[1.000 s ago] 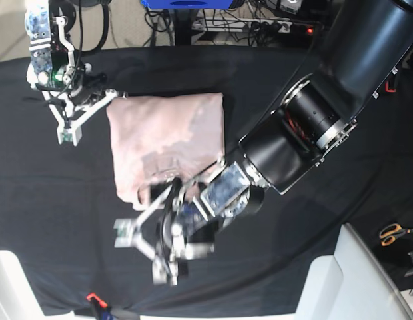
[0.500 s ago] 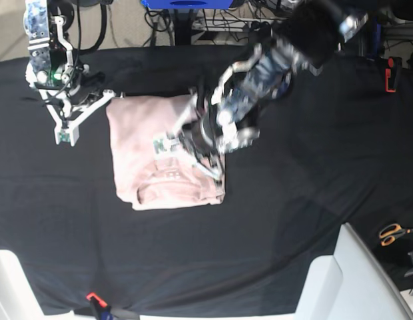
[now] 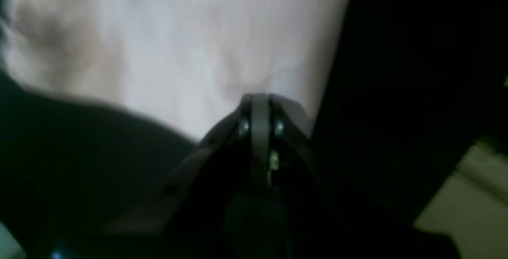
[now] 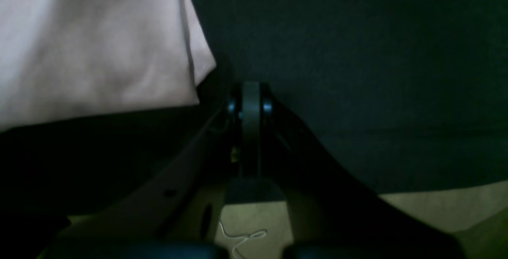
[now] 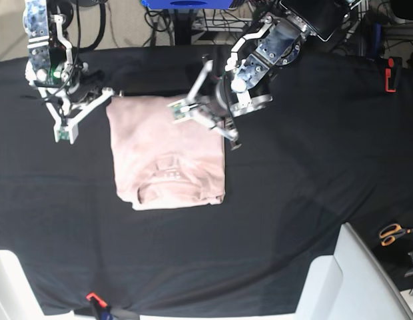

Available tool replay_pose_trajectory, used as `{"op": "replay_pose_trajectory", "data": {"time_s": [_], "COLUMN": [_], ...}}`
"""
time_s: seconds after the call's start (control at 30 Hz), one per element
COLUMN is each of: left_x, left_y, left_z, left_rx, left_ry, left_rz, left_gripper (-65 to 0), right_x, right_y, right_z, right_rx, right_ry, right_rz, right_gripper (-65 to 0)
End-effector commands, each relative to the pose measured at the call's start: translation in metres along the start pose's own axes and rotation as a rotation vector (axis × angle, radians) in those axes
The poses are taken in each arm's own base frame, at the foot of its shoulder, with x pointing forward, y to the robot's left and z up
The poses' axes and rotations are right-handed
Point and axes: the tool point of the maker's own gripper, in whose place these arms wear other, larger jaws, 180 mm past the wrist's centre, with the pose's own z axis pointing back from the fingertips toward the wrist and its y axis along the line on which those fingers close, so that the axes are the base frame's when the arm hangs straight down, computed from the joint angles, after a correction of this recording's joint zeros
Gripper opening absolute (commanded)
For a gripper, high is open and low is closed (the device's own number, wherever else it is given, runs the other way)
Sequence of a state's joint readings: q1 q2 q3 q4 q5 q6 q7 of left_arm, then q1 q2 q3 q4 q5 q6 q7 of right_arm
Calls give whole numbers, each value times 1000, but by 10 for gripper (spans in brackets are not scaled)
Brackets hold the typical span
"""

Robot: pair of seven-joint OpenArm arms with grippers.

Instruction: Fold the T-shirt properly

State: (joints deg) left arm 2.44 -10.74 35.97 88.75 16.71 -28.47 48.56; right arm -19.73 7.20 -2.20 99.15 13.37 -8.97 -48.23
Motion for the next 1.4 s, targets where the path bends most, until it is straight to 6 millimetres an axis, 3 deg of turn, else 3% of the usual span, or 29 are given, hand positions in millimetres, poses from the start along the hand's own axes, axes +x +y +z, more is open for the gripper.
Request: {"op": "replay_pose_trajectory", "data": {"time_s": [0.0,0.1,0.23,0.4,0.5,0.57,0.63,0.7,0.83,0.97,1.07,1.23,1.37], "left_x": [2,-18,-17,11,8,0,-15,-45,-132,-185,-203,-207,-208], "left_y": [1,-13,-11,20,41,42,36,26,3,-10,-19,-21,-20], "left_z": [1,1,5,34,51,55,55,53,57,69,76,77,78], "left_rx": [4,-22,-11,89,155,166,171,189,216,216,218,222,222], "left_ry": [-15,19,10,-91,-115,-108,-67,31,298,368,358,355,356], "left_rz": [7,10,5,16,72,103,121,108,104,205,247,266,267], "left_gripper": [-650,-650,-650,-650,-650,-650,-650,-650,-650,-650,-650,-650,-650], "right_x": [11,11,10,12,24,40,53,60,58,57,51,35,23], "right_y": [-1,-1,-1,3,6,9,8,8,32,52,69,83,78], "right_z": [4,4,4,4,9,16,20,22,22,21,13,3,-9], "right_rx": [-2,-2,-1,8,16,25,24,29,106,152,188,217,201], "right_ry": [-36,-36,-36,-40,-80,-144,-197,-216,-217,-230,-223,-190,-146], "right_rz": [6,6,5,4,13,17,25,45,139,148,180,202,201], "right_gripper": [-648,-648,-648,-648,-648,-648,-648,-648,-648,-648,-647,-648,-648]}}
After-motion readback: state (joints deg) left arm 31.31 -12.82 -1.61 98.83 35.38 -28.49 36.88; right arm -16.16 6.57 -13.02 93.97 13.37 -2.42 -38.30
